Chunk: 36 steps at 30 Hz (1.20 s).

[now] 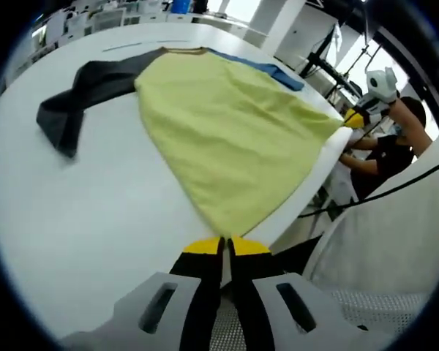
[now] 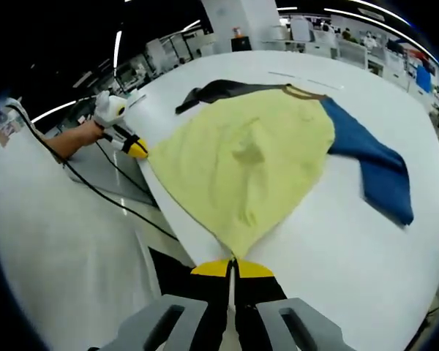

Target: Fold the garment on the visible template until the final outline fits inside the template.

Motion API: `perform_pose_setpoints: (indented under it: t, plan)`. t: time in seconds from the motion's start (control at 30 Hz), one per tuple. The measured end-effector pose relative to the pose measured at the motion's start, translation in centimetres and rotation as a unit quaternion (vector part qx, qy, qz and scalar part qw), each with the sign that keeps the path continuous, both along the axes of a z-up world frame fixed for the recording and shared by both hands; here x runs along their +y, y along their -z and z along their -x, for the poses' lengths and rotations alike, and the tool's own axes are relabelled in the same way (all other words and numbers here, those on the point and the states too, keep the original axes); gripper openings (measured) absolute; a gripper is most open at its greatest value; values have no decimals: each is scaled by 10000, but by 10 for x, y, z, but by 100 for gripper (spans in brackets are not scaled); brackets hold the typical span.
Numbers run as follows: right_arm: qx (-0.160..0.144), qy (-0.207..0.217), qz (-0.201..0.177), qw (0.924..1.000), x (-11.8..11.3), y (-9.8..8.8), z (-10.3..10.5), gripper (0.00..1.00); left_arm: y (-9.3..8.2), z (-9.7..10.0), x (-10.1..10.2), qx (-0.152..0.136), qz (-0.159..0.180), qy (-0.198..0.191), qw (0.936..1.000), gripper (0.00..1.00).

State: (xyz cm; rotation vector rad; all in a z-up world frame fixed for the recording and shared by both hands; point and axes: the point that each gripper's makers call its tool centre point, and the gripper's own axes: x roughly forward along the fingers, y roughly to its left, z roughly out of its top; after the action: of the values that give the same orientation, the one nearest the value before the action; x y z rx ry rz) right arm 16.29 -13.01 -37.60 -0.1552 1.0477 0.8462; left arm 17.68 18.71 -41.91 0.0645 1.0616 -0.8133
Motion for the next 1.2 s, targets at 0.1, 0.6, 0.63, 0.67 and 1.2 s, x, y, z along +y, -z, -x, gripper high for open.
perform_pose_setpoints:
  t: [0.1,0.6,0.63,0.67,1.2]
  plan:
    - [34,-18,17,10000,-1,2,2,0,0,1,1,24,6,-14,10000,1]
    - [253,-569,298,9976,-5,22,17,0,-2,2,16,183,-70,-105,9998,0]
    - [254,-624,313,9972,-6,23,18,0,-2,2,16,198,-76,-101,9997,0]
    - [268,-658,325,9969,-6,24,19,0,-2,2,17,212,-83,-103,9997,0]
    - [322,-1226,584,9902,-15,41,24,0,1,7,18,440,-130,-66,9989,0]
